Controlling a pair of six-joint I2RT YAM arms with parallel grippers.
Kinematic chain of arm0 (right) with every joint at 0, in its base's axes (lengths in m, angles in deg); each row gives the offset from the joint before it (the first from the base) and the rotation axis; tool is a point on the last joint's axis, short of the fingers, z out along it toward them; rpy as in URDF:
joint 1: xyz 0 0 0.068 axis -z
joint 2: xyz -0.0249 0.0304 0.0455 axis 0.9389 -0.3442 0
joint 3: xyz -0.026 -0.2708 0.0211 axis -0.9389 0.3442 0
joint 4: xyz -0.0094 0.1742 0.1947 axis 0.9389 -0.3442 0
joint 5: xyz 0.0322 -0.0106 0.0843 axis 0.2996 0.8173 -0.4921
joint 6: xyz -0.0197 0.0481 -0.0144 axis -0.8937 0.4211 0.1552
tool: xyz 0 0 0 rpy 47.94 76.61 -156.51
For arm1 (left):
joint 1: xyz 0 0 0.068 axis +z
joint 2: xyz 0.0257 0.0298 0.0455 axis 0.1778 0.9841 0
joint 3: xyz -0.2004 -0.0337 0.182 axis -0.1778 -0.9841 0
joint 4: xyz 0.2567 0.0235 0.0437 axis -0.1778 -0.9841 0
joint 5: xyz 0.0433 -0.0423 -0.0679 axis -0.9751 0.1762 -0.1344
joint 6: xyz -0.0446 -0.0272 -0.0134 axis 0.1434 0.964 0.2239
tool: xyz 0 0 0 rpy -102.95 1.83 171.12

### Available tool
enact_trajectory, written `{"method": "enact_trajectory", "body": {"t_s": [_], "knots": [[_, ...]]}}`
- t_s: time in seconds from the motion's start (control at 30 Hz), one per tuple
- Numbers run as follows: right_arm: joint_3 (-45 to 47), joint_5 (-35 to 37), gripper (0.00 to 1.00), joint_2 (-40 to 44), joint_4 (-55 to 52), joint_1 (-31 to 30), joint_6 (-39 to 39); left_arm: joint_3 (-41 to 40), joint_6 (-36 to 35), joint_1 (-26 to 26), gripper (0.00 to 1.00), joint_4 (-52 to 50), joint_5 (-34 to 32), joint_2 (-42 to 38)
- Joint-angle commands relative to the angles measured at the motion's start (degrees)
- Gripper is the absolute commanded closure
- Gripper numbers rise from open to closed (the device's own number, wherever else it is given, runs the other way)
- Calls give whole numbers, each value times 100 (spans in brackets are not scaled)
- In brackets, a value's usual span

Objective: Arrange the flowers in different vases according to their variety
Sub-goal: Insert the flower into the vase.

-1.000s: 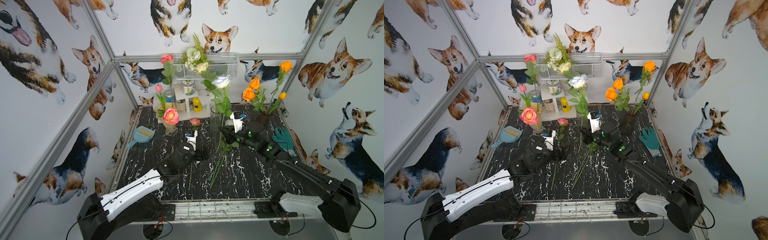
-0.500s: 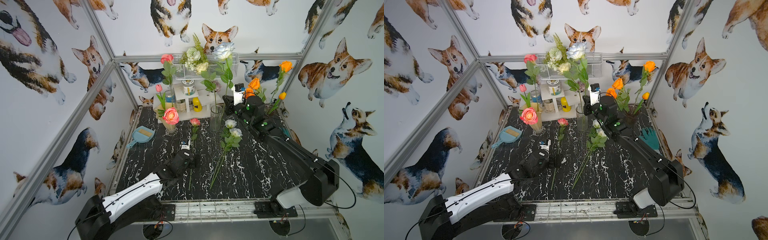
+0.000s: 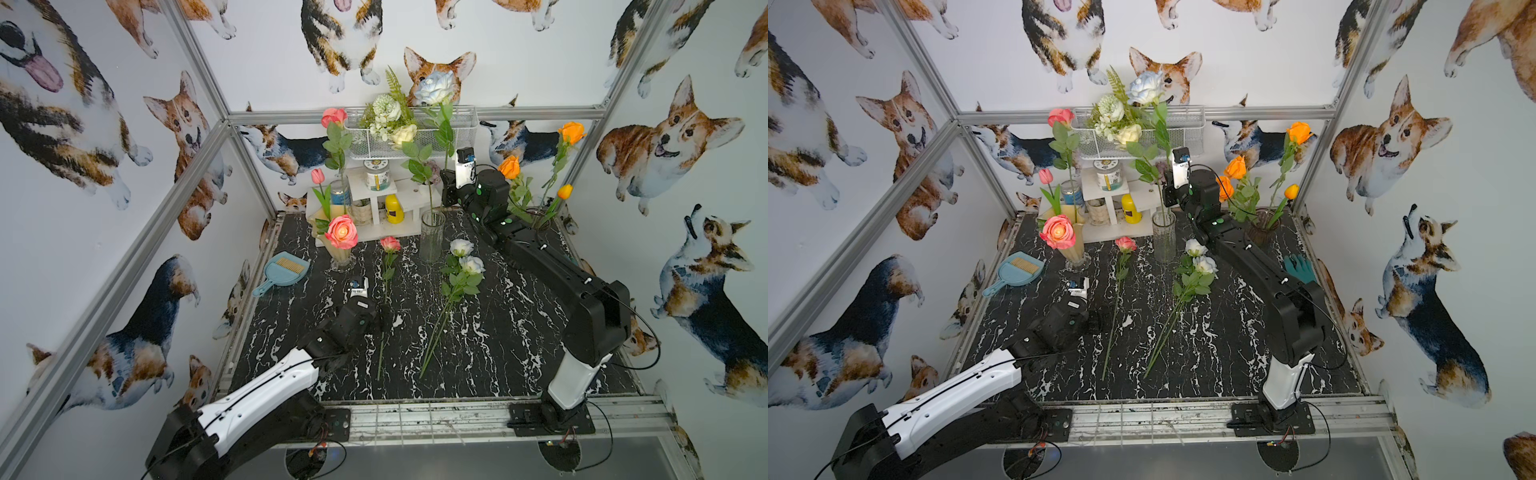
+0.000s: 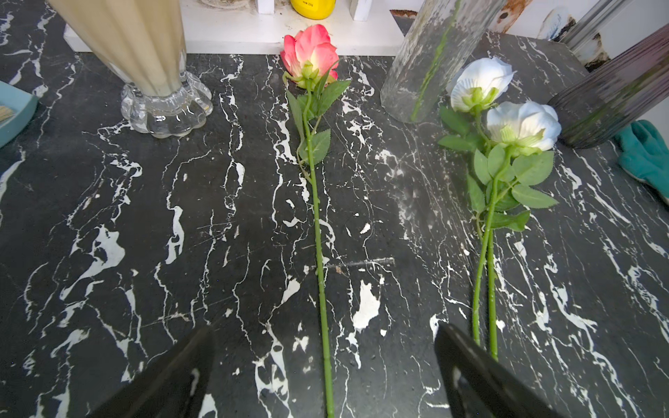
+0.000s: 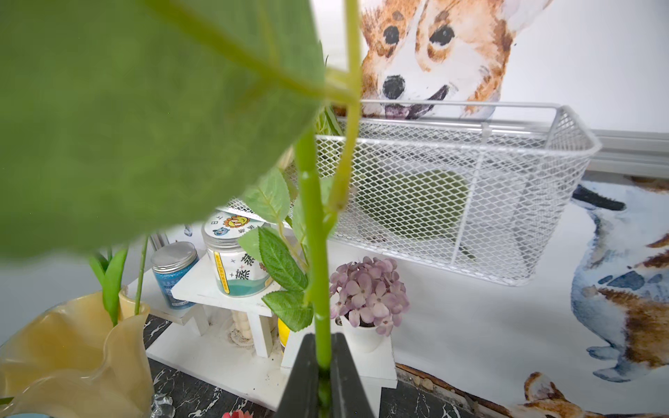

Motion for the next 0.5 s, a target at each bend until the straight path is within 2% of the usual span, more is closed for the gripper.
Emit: {"method": "enact_trajectory", "body": {"t_s": [0.0,0.23,0.3,0.33,0.4,0.43,0.47], "knots": [[171,-71,92,-85,425,-12,42,-22,-98,85,0,67,118,-3],[518,-139,92,-297,653,-21,130,-26,-123,215,0,149,248,93],[549,-160,88,-327,646,-23,135,-26,-125,235,0,164,257,100],[558,-180,81,-341,633,-21,141,-27,-128,243,0,165,267,104],[567,-189,49,-340,593,-21,147,-31,-113,258,0,171,277,110],[588,-194,38,-337,587,-27,152,-33,-110,261,0,168,277,107],[622,-201,32,-312,589,-29,156,-33,-104,267,0,160,277,113]]}}
